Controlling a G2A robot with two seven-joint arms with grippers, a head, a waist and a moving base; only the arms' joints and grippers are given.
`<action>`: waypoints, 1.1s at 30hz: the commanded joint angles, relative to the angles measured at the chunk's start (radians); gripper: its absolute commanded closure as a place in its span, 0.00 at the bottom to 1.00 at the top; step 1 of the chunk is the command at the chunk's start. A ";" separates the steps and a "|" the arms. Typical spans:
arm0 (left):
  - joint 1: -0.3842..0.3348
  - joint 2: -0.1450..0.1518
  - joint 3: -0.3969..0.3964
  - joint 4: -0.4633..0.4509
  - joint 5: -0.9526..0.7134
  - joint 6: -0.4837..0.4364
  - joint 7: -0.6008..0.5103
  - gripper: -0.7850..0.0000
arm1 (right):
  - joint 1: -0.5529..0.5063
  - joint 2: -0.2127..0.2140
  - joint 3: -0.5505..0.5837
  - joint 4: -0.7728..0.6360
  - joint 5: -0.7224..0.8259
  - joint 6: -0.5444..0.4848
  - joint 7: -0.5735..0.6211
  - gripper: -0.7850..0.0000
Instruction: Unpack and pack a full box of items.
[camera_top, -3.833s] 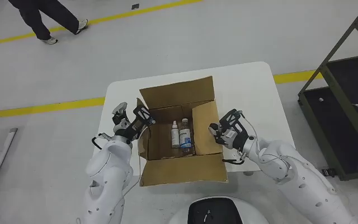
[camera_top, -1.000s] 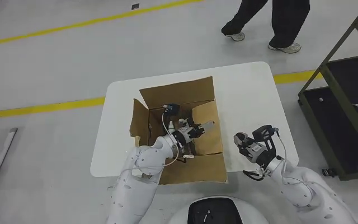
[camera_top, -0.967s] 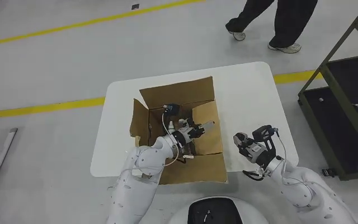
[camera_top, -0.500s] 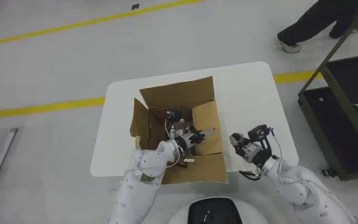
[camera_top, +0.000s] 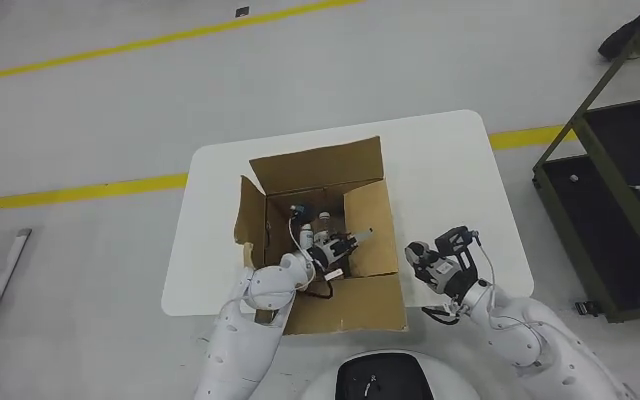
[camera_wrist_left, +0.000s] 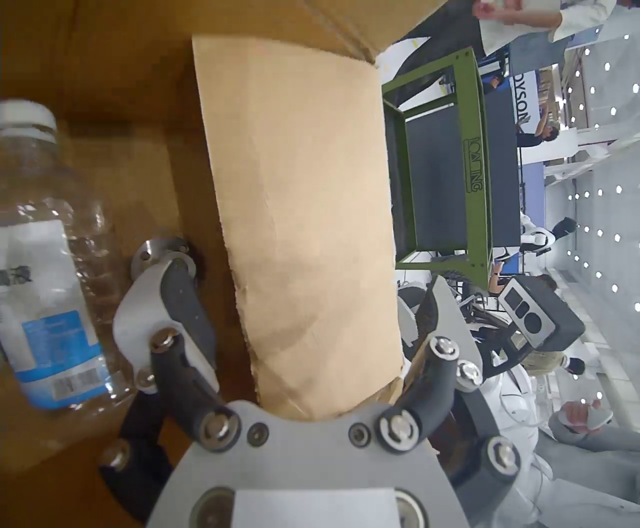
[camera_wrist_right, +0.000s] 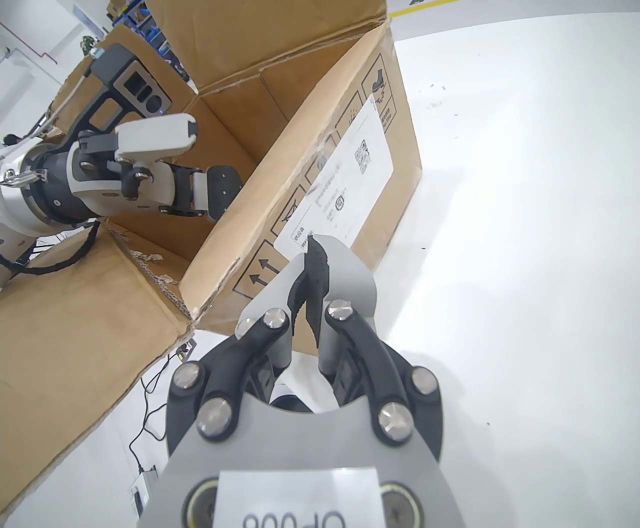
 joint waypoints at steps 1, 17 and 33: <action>-0.006 -0.002 0.008 0.011 -0.007 0.004 0.005 0.00 | 0.004 -0.001 -0.004 0.002 0.001 -0.002 0.002 1.00; -0.021 -0.009 0.005 -0.038 -0.202 -0.016 -0.030 0.00 | 0.029 -0.006 -0.013 0.007 0.032 0.000 0.005 0.95; -0.184 -0.047 0.152 -0.042 -0.301 -0.166 -0.027 0.00 | -0.069 0.010 0.279 -0.112 0.478 0.062 0.066 0.07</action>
